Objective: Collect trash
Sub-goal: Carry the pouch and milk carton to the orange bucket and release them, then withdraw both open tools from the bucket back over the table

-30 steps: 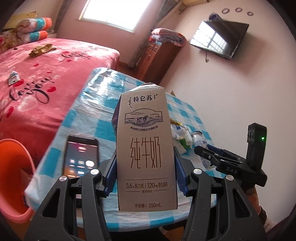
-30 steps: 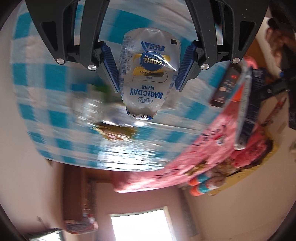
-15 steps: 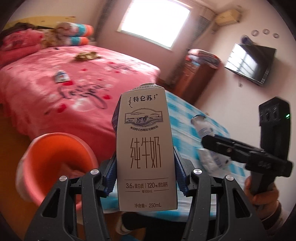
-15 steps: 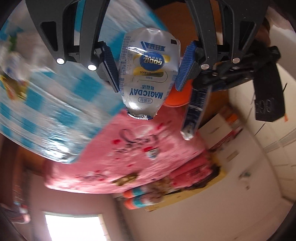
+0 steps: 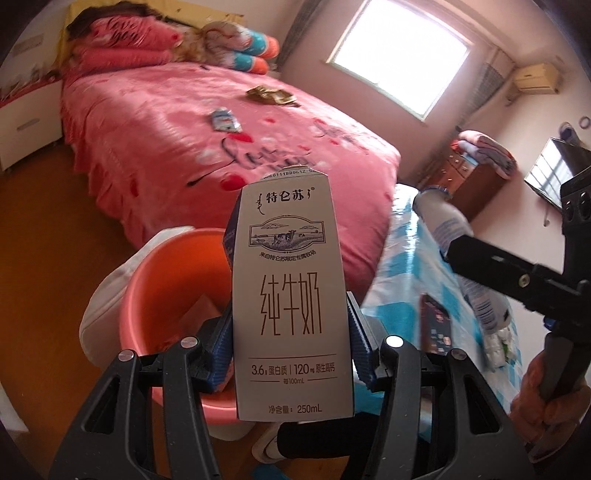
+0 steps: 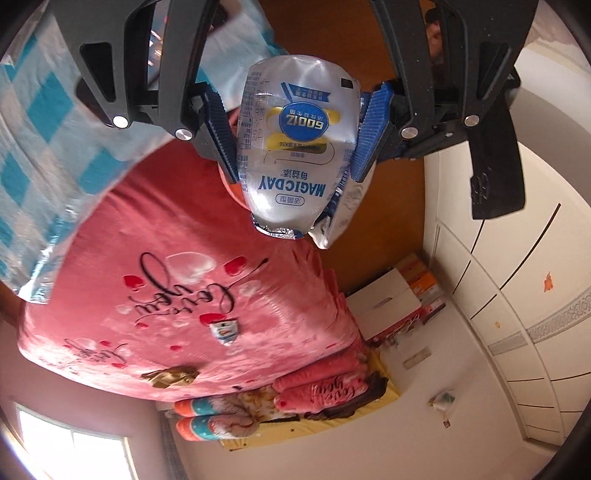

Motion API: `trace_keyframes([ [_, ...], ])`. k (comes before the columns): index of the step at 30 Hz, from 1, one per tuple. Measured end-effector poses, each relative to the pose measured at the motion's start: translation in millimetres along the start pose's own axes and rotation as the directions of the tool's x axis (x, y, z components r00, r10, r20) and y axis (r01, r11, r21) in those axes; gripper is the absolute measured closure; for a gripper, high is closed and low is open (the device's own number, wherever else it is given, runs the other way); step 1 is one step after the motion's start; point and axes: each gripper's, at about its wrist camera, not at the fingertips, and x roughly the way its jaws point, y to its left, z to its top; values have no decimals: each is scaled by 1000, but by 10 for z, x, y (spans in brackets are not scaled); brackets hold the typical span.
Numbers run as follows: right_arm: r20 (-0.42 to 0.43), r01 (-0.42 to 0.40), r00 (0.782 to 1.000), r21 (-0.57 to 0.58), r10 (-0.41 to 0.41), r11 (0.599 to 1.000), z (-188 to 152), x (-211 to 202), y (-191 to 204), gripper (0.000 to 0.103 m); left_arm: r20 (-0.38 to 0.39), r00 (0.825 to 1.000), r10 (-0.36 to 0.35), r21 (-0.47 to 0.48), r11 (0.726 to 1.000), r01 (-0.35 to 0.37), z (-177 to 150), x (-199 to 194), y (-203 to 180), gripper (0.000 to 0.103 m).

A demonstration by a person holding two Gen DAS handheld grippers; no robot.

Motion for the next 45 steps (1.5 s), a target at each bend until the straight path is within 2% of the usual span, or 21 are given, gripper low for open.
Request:
trace_keyframes([
  [5, -31, 4, 1000, 6, -4, 1000, 49, 222, 29, 39, -12, 999, 51, -37, 998, -52, -36, 116, 153, 48],
  [6, -31, 8, 999, 11, -7, 1000, 55, 237, 26, 31, -12, 995, 95, -40, 995, -95, -44, 144, 191, 46],
  [8, -2, 5, 1000, 22, -5, 1000, 39, 192, 14, 20, -11, 987, 161, -34, 986, -162, -58, 197, 252, 32],
  [10, 25, 0, 1000, 33, -1, 999, 35, 128, -22, 18, -12, 981, 192, -38, 981, -193, -83, 206, 311, 30],
  [14, 60, 41, 997, 61, -45, 997, 7, 0, -117, 13, -10, 977, 213, -62, 975, -213, -82, 191, 391, 21],
  [18, 98, 67, 992, 105, -78, 992, -89, -186, -265, 13, 5, 974, 227, -61, 972, -226, -60, 139, 373, 17],
  [23, 140, 116, 981, 133, -135, 984, -248, -437, -395, 11, 31, 974, 225, -46, 974, -223, -48, 34, 272, 16],
  [33, 196, 223, 948, 150, -250, 963, -672, -786, -485, 8, 64, 986, 157, 19, 987, -158, -55, -138, -127, 15],
  [38, 212, 243, 938, 157, -273, 957, -885, -904, -512, 8, 72, 993, 89, 46, 995, -93, -67, -245, -386, 12],
  [45, 258, 272, 915, 170, -310, 947, -1114, -1131, -535, 8, 83, 996, 43, 122, 991, -53, -103, -317, -757, 12],
])
